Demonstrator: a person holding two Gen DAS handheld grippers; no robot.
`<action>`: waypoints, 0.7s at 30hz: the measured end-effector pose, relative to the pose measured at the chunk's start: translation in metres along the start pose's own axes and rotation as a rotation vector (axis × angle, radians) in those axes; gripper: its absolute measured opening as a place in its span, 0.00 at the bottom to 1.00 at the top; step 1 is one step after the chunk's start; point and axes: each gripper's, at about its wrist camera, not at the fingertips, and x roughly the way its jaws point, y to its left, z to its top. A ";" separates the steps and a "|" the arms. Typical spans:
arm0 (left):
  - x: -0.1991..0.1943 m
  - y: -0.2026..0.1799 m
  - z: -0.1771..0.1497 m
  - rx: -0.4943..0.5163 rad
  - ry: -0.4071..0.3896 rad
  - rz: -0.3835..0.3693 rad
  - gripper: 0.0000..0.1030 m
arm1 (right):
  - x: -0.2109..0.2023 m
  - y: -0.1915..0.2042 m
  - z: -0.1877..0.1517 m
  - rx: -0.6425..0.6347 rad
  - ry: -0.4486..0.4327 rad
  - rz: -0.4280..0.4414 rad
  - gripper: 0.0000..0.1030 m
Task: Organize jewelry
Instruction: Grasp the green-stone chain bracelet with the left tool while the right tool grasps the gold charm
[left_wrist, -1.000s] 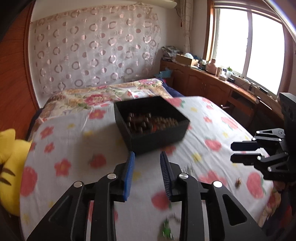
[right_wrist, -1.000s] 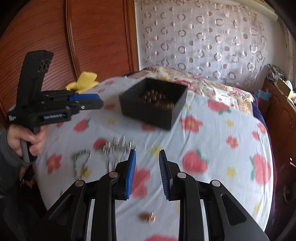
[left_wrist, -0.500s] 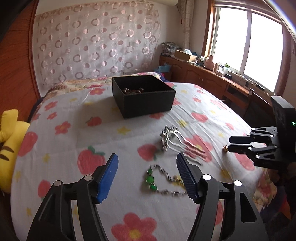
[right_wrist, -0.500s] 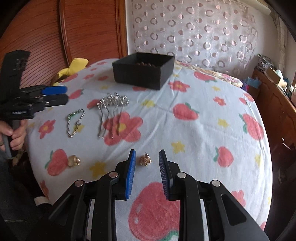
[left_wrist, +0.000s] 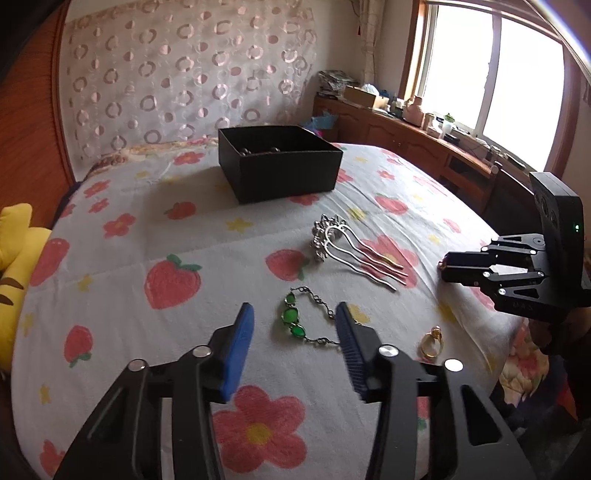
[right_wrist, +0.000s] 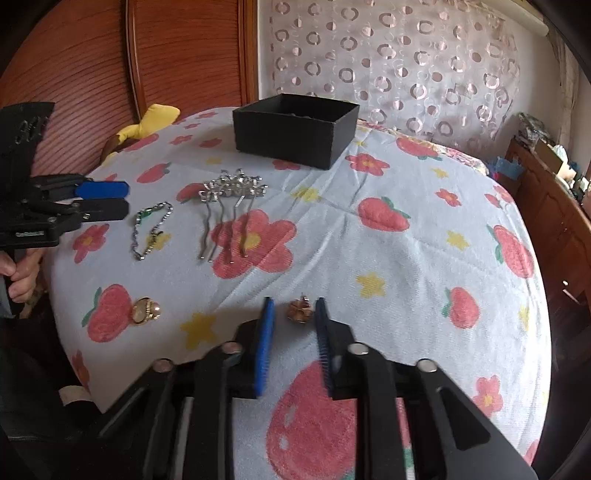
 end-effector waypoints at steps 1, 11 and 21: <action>0.002 -0.001 0.000 0.002 0.003 -0.003 0.37 | 0.000 0.001 0.000 -0.004 -0.003 -0.003 0.16; 0.023 0.004 0.004 -0.015 0.058 0.007 0.26 | -0.001 0.001 -0.001 0.003 -0.011 -0.001 0.16; 0.029 -0.008 0.007 0.047 0.075 0.056 0.10 | -0.001 0.000 -0.002 0.004 -0.012 0.000 0.16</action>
